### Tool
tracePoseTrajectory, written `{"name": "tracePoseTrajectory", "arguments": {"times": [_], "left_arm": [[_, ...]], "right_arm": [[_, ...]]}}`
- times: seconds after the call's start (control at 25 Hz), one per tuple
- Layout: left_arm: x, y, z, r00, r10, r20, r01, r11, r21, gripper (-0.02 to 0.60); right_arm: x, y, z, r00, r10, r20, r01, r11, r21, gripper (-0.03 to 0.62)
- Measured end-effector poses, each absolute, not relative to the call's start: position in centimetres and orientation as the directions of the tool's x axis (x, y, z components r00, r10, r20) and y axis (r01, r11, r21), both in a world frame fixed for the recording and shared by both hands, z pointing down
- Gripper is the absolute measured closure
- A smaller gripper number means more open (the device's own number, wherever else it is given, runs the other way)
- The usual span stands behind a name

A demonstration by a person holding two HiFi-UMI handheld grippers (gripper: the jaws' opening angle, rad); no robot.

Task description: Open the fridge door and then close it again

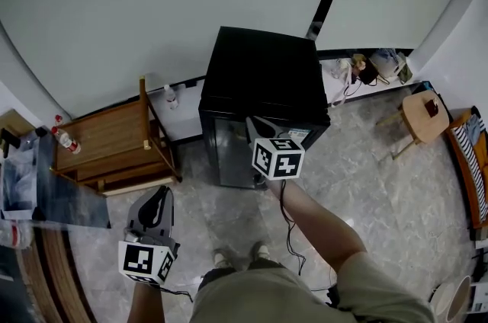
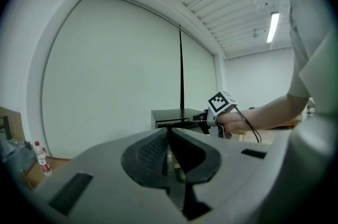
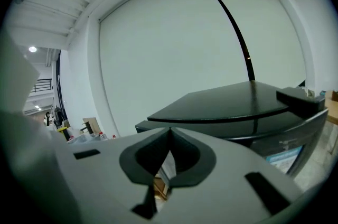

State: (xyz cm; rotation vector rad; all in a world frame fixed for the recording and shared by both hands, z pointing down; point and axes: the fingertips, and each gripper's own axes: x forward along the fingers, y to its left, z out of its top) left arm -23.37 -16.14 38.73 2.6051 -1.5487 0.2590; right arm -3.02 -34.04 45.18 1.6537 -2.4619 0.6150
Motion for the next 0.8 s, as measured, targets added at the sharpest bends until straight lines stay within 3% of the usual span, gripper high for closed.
{"name": "tracePoseTrajectory", "arguments": {"times": [0.8], "left_arm": [[-16.1,-14.8,25.1,0.566,-0.823,-0.049,-0.820,-0.555,-0.139,0.557]], "right_arm": [[5.4,-20.5,27.5,-0.445,-0.890,0.100,-0.896,0.441,-0.054,0.597]]}}
